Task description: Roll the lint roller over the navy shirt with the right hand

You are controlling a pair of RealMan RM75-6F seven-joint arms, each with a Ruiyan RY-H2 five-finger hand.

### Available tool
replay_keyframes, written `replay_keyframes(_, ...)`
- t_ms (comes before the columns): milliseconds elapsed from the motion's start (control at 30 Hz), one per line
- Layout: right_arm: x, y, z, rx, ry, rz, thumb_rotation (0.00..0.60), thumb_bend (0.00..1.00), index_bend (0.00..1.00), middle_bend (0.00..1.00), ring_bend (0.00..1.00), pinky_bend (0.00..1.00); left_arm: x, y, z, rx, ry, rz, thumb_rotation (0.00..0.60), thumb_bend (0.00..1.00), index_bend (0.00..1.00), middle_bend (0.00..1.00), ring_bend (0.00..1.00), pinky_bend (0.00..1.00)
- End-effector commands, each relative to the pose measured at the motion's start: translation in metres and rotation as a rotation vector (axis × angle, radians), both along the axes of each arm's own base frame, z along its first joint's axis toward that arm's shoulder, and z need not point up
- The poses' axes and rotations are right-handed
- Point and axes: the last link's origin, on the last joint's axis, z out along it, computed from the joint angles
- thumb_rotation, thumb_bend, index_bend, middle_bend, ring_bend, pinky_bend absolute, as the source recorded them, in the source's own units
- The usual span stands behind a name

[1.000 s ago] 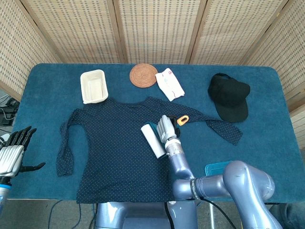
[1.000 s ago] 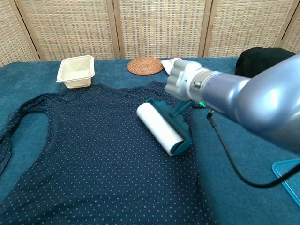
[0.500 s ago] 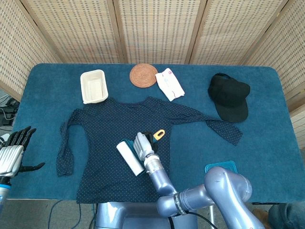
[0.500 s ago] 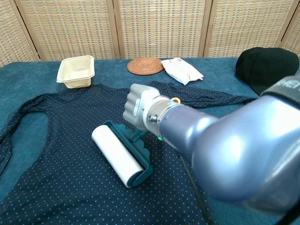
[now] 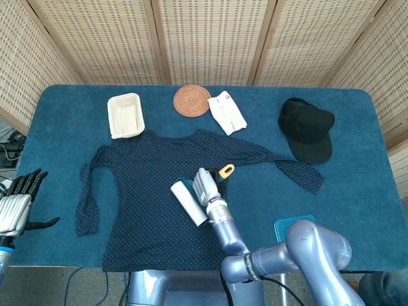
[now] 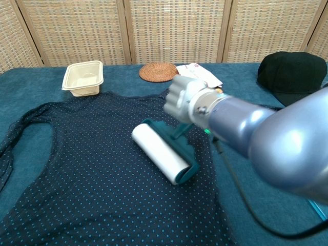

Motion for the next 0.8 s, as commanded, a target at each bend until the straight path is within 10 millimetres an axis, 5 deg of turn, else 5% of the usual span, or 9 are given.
replay_keyframes(33, -0.021, -0.016, 0.017, -0.061, 0.029, -0.023, 0.600, 0.75, 0.73, 1.00, 1.00, 1.00, 0.001, 0.000, -0.001, -0.001, 0.001, -0.002, 0.600, 0.00, 0.00, 0.00, 0.00, 0.00)
replay_keyframes(300, -0.057, -0.039, 0.043, -0.132, 0.060, -0.095, 0.600, 0.72, 0.67, 1.00, 1.00, 1.00, 0.003, -0.002, -0.002, -0.006, 0.003, -0.008, 0.600, 0.00, 0.00, 0.00, 0.00, 0.00)
replay_keyframes(367, -0.061, -0.040, 0.047, -0.131, 0.047, -0.108, 0.600, 0.56, 0.46, 1.00, 1.00, 1.00, 0.004, -0.002, -0.003, -0.009, 0.002, -0.012, 0.600, 0.00, 0.00, 0.00, 0.00, 0.00)
replay_keyframes(433, -0.062, -0.041, 0.051, -0.127, 0.022, -0.102, 0.600, 0.25, 0.13, 1.00, 1.00, 1.00, 0.005, -0.003, -0.003, -0.011, 0.003, -0.015, 0.600, 0.00, 0.00, 0.00, 0.00, 0.00)
replay_keyframes(500, -0.061, -0.041, 0.054, -0.128, -0.023, -0.103, 0.600, 0.04, 0.00, 1.00, 1.00, 1.00, 0.006, -0.003, -0.003, -0.011, 0.003, -0.018, 0.600, 0.00, 0.00, 0.00, 0.00, 0.00)
replay_keyframes(600, -0.058, -0.041, 0.062, -0.140, -0.128, -0.087, 0.600, 0.00, 0.00, 1.00, 1.00, 1.00, 0.006, -0.004, -0.002, -0.007, 0.002, -0.021, 0.600, 0.00, 0.00, 0.00, 0.00, 0.00)
replay_keyframes(800, -0.084, -0.038, 0.122, -0.199, -0.353, -0.095, 0.600, 0.00, 0.00, 1.00, 1.00, 1.00, 0.007, -0.007, 0.004, 0.008, -0.018, -0.033, 0.600, 0.00, 0.00, 0.00, 0.00, 0.00)
